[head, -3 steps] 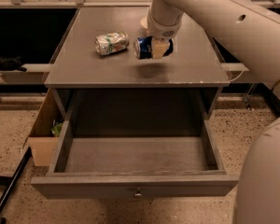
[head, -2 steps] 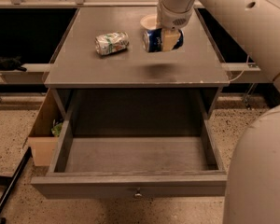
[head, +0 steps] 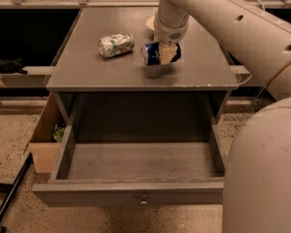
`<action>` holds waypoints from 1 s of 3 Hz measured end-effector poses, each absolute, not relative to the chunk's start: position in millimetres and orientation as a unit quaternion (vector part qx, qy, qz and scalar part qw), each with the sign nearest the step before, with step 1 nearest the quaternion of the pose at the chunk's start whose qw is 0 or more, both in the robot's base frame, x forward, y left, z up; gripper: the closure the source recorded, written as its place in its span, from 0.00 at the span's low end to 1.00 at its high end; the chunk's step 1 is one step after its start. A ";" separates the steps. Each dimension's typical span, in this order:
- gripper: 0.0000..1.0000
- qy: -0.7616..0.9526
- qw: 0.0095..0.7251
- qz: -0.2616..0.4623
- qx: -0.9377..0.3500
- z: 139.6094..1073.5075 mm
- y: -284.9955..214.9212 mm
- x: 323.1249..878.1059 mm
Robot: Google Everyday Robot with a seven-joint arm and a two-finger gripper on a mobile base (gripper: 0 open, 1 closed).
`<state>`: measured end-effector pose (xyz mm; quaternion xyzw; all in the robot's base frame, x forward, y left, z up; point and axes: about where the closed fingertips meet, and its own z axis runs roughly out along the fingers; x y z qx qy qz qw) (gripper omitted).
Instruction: Pick pepsi can from top drawer and place on counter
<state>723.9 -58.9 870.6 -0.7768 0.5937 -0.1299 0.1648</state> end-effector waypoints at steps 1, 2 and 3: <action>1.00 0.594 0.165 -0.130 -0.777 870.6 -58.9 723.9; 0.82 0.594 0.165 -0.130 -0.777 870.5 -58.9 723.9; 0.59 0.594 0.165 -0.130 -0.777 870.5 -58.9 723.9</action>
Offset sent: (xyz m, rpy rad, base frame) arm 0.0000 0.0000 0.0000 0.0000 0.0000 0.0000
